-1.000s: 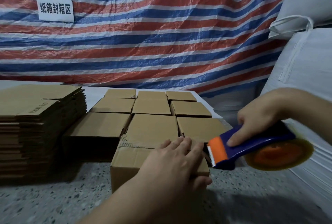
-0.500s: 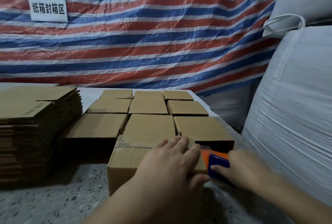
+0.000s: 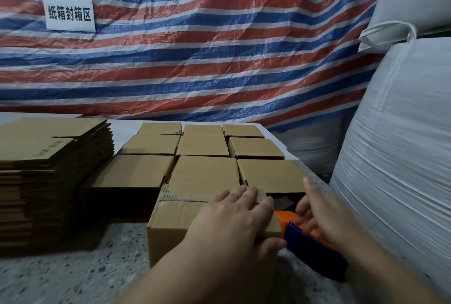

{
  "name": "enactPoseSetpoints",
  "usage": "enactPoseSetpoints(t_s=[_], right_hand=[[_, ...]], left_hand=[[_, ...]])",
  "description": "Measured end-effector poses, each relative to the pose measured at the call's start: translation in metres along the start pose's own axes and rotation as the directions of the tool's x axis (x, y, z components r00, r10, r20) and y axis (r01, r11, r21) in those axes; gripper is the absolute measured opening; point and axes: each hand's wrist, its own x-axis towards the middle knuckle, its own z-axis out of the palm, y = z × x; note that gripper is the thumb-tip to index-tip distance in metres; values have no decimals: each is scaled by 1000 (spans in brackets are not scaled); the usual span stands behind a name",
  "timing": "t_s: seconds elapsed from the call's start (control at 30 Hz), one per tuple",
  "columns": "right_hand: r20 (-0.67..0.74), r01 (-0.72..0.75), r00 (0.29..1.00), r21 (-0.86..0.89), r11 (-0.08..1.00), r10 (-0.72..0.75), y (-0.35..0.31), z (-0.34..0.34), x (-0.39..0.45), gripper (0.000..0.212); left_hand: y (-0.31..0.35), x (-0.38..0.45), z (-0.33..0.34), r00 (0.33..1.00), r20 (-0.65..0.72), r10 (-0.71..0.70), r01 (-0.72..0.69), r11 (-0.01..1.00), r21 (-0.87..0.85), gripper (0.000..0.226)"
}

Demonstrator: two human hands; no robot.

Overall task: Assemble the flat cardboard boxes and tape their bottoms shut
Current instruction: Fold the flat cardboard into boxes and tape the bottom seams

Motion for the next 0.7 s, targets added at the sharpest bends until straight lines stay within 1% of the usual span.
enactPoseSetpoints(t_s=[0.03,0.07,0.1,0.13,0.2,0.23,0.3,0.4,0.5,0.57,0.63,0.67,0.7], right_hand=[[140,-99,987,145,985,79,-9,1,-3,88],[248,-168,962,219,961,111,-16,4,-6,84],[299,-194,948,274,942,108,-20,7,-8,74],[308,-202,946,327,923,97,-23,10,-10,60],[301,-200,950,396,896,79,-21,15,-12,40],[298,-192,952,413,890,68,-18,17,-12,36],[299,-196,952,435,879,65,-11,27,-13,36],[310,-230,948,524,820,68,-11,45,-23,38],[263,-247,958,553,795,114,-14,58,-31,30],[214,-246,966,581,776,146,-15,61,-34,31],[194,-250,967,587,770,166,-15,62,-35,30],[169,-234,972,598,766,164,-13,62,-34,29],[151,-192,980,597,779,126,-13,60,-35,32]], left_hand=[[0,-1,0,1000,-12,3,-3,1000,8,73],[0,-1,0,1000,-23,5,-5,1000,14,73],[0,-1,0,1000,-30,5,-4,1000,18,73],[1,-2,0,999,-33,4,-3,1000,21,73],[1,-2,0,999,-37,2,-1,1000,24,73],[1,-2,1,999,-37,2,-1,1000,24,73],[1,-2,1,999,-32,3,-3,1000,23,73],[1,-1,1,1000,-13,-3,3,1000,13,76],[1,0,2,1000,-3,-14,14,1000,19,79],[2,0,2,1000,4,-18,18,1000,19,81],[1,0,2,1000,10,-22,22,999,32,83],[1,0,1,1000,11,-24,24,999,39,84],[1,-1,1,1000,10,-25,25,999,46,85]])
